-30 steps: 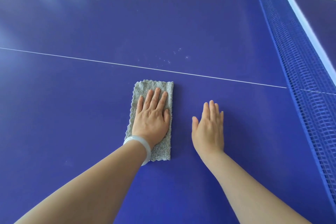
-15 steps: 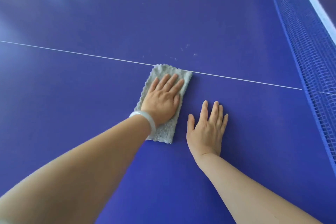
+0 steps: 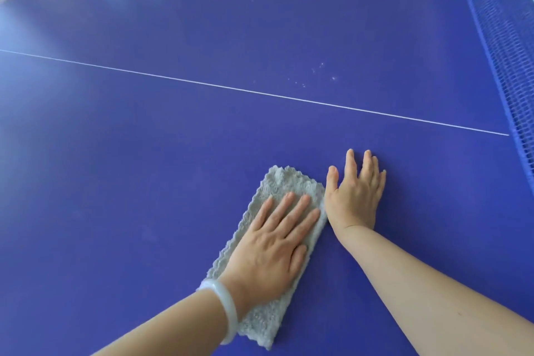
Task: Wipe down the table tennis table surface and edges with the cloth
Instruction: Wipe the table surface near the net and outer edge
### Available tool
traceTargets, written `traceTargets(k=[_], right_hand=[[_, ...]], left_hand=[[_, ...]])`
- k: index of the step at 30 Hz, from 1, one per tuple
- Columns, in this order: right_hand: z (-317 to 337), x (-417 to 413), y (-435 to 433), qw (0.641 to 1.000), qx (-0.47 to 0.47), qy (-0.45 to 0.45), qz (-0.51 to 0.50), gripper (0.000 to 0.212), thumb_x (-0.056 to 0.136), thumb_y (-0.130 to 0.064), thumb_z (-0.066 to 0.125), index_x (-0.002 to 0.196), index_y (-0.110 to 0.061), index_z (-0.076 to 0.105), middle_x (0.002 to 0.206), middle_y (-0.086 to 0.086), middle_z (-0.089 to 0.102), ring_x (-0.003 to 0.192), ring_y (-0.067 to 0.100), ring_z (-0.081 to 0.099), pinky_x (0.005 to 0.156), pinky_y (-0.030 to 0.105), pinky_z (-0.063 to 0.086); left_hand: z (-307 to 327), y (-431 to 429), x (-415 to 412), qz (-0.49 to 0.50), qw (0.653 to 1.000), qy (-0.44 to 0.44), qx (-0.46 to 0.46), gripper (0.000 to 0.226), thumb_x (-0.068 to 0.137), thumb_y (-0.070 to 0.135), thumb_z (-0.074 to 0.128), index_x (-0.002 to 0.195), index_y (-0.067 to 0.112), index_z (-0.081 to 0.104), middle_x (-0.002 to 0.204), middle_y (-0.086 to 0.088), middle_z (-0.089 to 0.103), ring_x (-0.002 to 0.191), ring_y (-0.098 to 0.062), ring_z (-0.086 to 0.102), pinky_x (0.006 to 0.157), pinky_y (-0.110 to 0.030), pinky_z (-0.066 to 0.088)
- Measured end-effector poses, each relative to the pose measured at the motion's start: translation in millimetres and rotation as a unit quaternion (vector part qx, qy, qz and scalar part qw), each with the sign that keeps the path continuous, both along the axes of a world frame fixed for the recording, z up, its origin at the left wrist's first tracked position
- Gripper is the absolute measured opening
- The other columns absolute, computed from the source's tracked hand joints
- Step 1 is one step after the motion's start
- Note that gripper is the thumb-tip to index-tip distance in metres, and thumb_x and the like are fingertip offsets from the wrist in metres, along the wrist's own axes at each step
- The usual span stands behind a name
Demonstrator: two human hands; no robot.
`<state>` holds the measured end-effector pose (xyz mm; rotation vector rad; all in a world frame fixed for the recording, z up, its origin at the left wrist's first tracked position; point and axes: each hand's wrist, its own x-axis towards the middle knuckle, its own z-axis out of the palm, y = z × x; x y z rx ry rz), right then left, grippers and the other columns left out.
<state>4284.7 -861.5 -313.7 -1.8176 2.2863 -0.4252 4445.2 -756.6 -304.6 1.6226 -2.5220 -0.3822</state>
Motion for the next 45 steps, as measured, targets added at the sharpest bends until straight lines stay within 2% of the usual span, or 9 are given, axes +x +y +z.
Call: traceTargets(k=[3, 9, 14, 19, 24, 31, 37, 41, 45], right_hand=[[-1.9, -0.2, 0.8, 1.000, -0.003, 0.012, 0.004, 0.060, 0.101, -0.043, 0.038, 0.154, -0.014, 0.031, 0.163, 0.017, 0.017, 0.151, 0.030, 0.011, 0.124, 0.047, 0.002], [-4.2, 3.6, 1.5, 0.998, 0.020, 0.058, 0.021, 0.076, 0.095, -0.056, 0.042, 0.154, -0.011, 0.026, 0.162, 0.022, 0.015, 0.151, 0.034, 0.010, 0.123, 0.051, 0.002], [-4.0, 4.9, -1.1, 0.998, 0.019, 0.055, 0.028, 0.082, 0.093, -0.062, 0.042, 0.154, -0.010, 0.024, 0.162, 0.022, 0.014, 0.151, 0.034, 0.008, 0.123, 0.052, 0.002], [10.8, -4.2, 0.6, 0.995, 0.079, 0.036, 0.059, 0.080, 0.097, -0.056, 0.046, 0.157, -0.013, 0.017, 0.164, 0.018, 0.005, 0.153, 0.030, 0.000, 0.123, 0.047, -0.003], [31.1, -18.5, 69.9, 0.987, 0.126, -0.048, 0.093, 0.057, 0.105, -0.029, 0.041, 0.155, -0.007, 0.023, 0.165, 0.009, 0.012, 0.153, 0.022, 0.005, 0.124, 0.045, 0.003], [8.1, -14.0, 200.7, 0.992, 0.044, 0.031, 0.118, 0.056, 0.102, -0.016, 0.044, 0.154, -0.006, 0.026, 0.163, 0.008, 0.017, 0.152, 0.020, 0.013, 0.125, 0.045, 0.008], [5.3, -16.9, 200.2, 0.992, 0.019, 0.021, 0.124, 0.062, 0.100, -0.036, 0.022, 0.152, -0.004, 0.031, 0.161, 0.010, 0.023, 0.151, 0.021, 0.016, 0.124, 0.047, 0.011], [5.3, -17.7, 200.5, 0.990, 0.025, 0.047, 0.133, 0.070, 0.097, -0.043, 0.011, 0.154, -0.005, 0.027, 0.163, 0.008, 0.017, 0.152, 0.020, 0.011, 0.125, 0.045, 0.007], [5.4, -16.8, 201.0, 0.987, 0.025, 0.070, 0.141, 0.072, 0.097, -0.047, 0.011, 0.154, -0.005, 0.026, 0.163, 0.009, 0.018, 0.153, 0.022, 0.012, 0.124, 0.046, 0.008]], left_hand=[[0.2, 12.0, 67.4, 0.020, 0.999, -0.034, -0.013, 0.058, 0.102, 0.040, 0.025, 0.158, 0.031, 0.010, 0.165, 0.009, 0.005, 0.152, -0.015, 0.000, 0.123, -0.041, 0.002], [3.7, 9.9, 69.8, 0.317, 0.948, -0.031, 0.009, 0.063, 0.096, 0.037, 0.017, 0.158, 0.025, 0.010, 0.165, 0.004, 0.000, 0.152, -0.017, -0.008, 0.123, -0.043, -0.002], [-1.1, 59.3, -10.5, 0.164, 0.986, 0.011, 0.004, 0.061, 0.099, 0.035, 0.032, 0.157, 0.022, 0.019, 0.165, 0.001, 0.010, 0.153, -0.020, 0.003, 0.120, -0.048, 0.009], [3.3, 57.7, -10.4, 0.169, 0.985, 0.004, 0.032, 0.061, 0.100, 0.039, 0.021, 0.158, 0.026, 0.008, 0.165, 0.006, -0.002, 0.151, -0.014, -0.011, 0.122, -0.046, 0.000], [0.8, 58.3, -7.9, 0.170, 0.985, -0.010, 0.039, 0.061, 0.100, 0.040, 0.017, 0.158, 0.027, 0.003, 0.165, 0.007, -0.007, 0.151, -0.014, -0.014, 0.123, -0.045, -0.003], [2.5, 58.9, -9.9, 0.173, 0.984, -0.015, 0.033, 0.060, 0.101, 0.039, 0.018, 0.158, 0.027, 0.004, 0.165, 0.007, -0.006, 0.151, -0.014, -0.012, 0.122, -0.044, -0.004], [6.0, 88.8, -38.7, 0.211, 0.977, 0.023, 0.036, 0.060, 0.102, 0.033, 0.019, 0.158, 0.021, 0.004, 0.165, 0.001, -0.007, 0.151, -0.019, -0.015, 0.122, -0.047, -0.004], [0.9, 164.9, -59.0, 0.065, 0.997, 0.027, 0.011, 0.062, 0.102, 0.035, 0.028, 0.158, 0.016, 0.008, 0.166, -0.002, 0.004, 0.152, -0.022, -0.002, 0.122, -0.049, 0.010], [-2.0, 155.8, 2.6, 0.027, 1.000, -0.004, -0.006, 0.063, 0.099, 0.035, 0.030, 0.158, 0.025, 0.010, 0.165, 0.003, 0.004, 0.152, -0.017, -0.001, 0.123, -0.043, 0.000]])
